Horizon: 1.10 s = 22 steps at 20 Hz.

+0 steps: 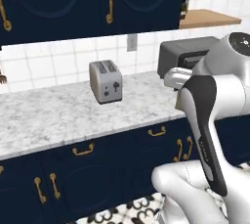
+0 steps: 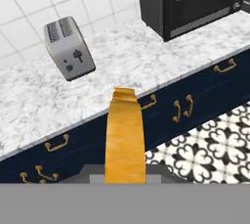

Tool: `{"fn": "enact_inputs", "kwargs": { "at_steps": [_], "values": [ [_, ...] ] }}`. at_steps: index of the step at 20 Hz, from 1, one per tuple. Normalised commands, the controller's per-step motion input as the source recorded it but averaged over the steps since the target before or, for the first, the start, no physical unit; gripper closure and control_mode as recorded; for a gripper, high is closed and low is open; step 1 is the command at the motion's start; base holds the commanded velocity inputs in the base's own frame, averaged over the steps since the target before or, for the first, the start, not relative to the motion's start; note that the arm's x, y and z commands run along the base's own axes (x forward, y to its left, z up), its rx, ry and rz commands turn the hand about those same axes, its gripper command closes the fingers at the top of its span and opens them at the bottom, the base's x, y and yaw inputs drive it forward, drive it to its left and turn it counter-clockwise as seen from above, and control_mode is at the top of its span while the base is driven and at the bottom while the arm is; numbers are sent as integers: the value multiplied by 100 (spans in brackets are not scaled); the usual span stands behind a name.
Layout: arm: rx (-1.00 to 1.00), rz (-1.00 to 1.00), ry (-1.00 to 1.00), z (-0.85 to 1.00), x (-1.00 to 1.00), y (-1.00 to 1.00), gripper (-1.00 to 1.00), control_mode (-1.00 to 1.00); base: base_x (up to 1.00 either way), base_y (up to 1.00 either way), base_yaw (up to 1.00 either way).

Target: Start the toaster. Once the lever pops up, take the bread to the plate on the dining counter.

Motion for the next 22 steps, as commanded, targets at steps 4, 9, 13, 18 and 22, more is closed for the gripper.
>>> {"fn": "enact_inputs", "kwargs": {
  "at_steps": [4,9,13,18,22],
  "values": [
    [0,0,0,0,0,0,100,100,-2,-45,-77],
    [0,0,0,0,0,0,100,100,0,-9,-96],
    [0,0,0,0,0,0,100,100,0,-16,-95],
    [0,0,0,0,0,0,100,100,0,-21,-93],
    [0,0,0,0,0,0,100,100,0,-19,-93]
  ]
}}
